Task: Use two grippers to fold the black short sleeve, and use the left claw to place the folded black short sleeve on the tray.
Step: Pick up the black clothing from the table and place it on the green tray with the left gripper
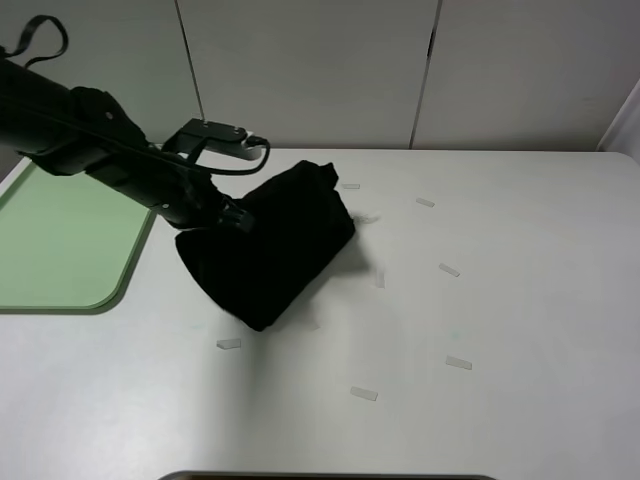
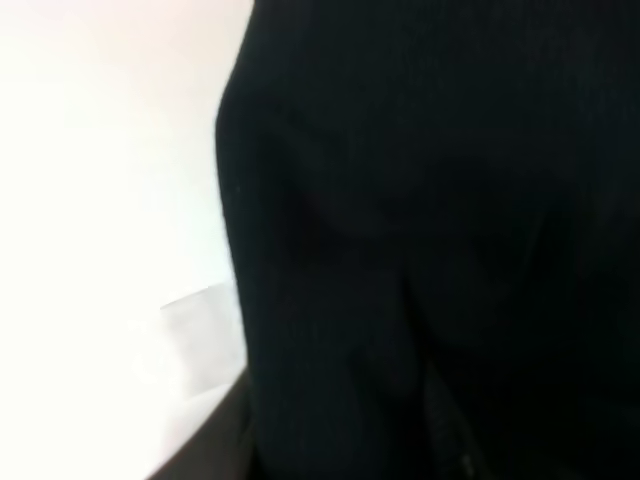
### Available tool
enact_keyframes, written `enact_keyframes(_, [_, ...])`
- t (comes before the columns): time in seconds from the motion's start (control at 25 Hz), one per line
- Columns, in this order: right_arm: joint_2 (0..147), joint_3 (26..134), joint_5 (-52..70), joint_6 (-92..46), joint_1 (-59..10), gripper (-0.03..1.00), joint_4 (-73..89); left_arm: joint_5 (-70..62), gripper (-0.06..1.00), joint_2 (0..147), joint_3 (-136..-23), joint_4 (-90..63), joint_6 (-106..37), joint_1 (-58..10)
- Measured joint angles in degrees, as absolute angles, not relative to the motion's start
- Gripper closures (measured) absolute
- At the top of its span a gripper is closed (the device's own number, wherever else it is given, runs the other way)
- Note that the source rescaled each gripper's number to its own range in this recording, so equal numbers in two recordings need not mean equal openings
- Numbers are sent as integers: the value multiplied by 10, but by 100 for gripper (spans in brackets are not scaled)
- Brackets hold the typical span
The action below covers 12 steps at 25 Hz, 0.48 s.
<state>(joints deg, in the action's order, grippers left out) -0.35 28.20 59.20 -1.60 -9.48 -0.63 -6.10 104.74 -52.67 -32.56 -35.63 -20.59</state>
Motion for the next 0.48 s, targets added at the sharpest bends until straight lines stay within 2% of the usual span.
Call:
enact_keyframes(0.2, [-4,282,592,-16,-95,-3,-6,27,66,1020,-467,-295,-346,-154])
enact_keyframes(0.48, [-4,282,592,-16,-95,-3,-6,38,66,1020,-457,-273,-343,-80])
